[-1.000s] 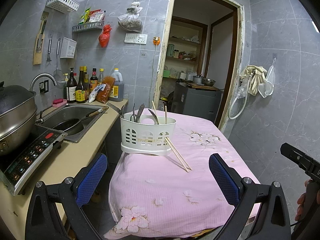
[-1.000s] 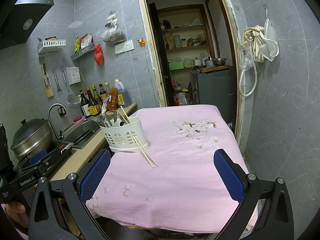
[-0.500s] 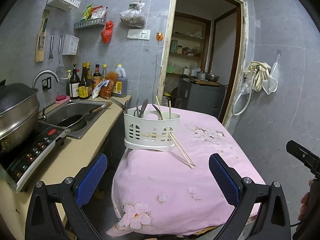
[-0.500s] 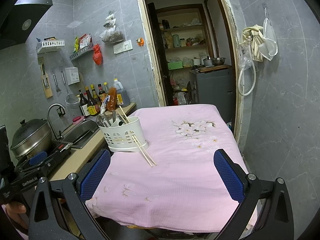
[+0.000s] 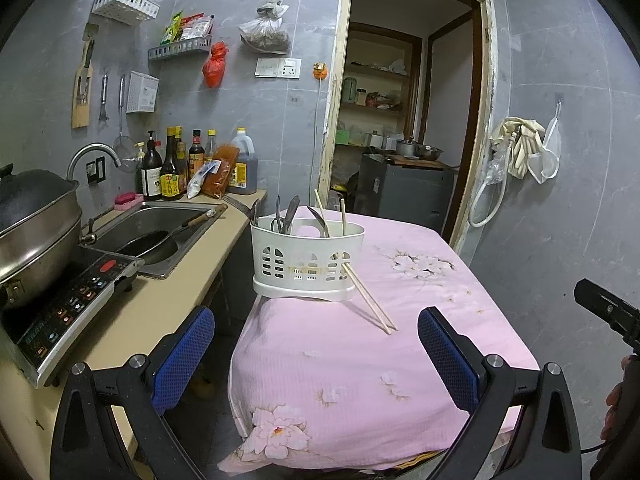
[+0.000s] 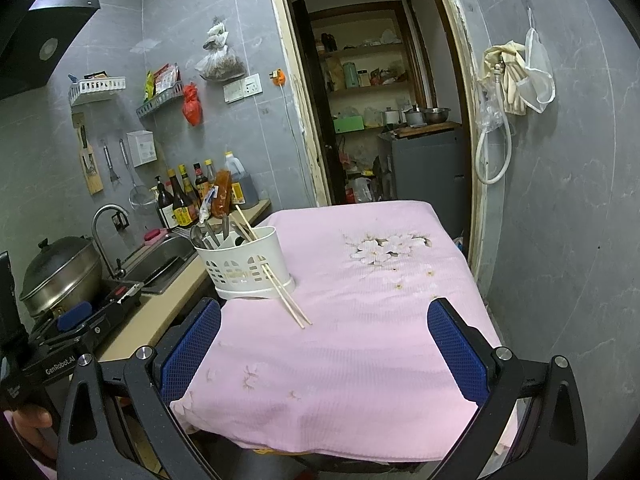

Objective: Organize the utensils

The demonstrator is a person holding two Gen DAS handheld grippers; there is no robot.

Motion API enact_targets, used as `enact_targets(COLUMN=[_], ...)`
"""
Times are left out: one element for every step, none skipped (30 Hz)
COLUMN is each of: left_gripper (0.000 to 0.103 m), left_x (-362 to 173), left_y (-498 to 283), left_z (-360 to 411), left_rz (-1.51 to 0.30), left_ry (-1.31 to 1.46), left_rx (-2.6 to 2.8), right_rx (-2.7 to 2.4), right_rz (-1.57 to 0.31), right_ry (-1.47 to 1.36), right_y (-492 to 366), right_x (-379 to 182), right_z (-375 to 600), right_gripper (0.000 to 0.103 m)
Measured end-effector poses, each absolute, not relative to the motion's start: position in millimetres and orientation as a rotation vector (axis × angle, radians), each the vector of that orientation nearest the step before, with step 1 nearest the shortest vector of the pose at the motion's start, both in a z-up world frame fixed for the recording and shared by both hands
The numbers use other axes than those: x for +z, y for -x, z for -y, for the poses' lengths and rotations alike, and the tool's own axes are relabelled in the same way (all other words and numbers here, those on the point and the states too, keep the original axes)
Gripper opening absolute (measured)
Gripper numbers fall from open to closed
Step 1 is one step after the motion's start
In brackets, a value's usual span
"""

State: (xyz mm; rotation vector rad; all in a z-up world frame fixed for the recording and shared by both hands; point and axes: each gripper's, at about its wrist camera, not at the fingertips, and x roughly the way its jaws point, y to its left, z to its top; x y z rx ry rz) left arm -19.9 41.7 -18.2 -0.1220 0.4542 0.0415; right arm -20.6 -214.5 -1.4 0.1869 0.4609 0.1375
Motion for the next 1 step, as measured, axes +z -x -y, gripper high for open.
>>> enact_targets(left_gripper=[0.102], left_x=[-18.6], left_y=[19.1], left_z=[-40.3], left_rz=[-0.456], left_ry=[0.121], left_rx=[0.043], right_rx=[0.137], right_rz=[-0.465], right_ry=[-0.188], right_y=[20.6], right_x=[-2.8], right_z=[213.9], right_gripper=[0.101])
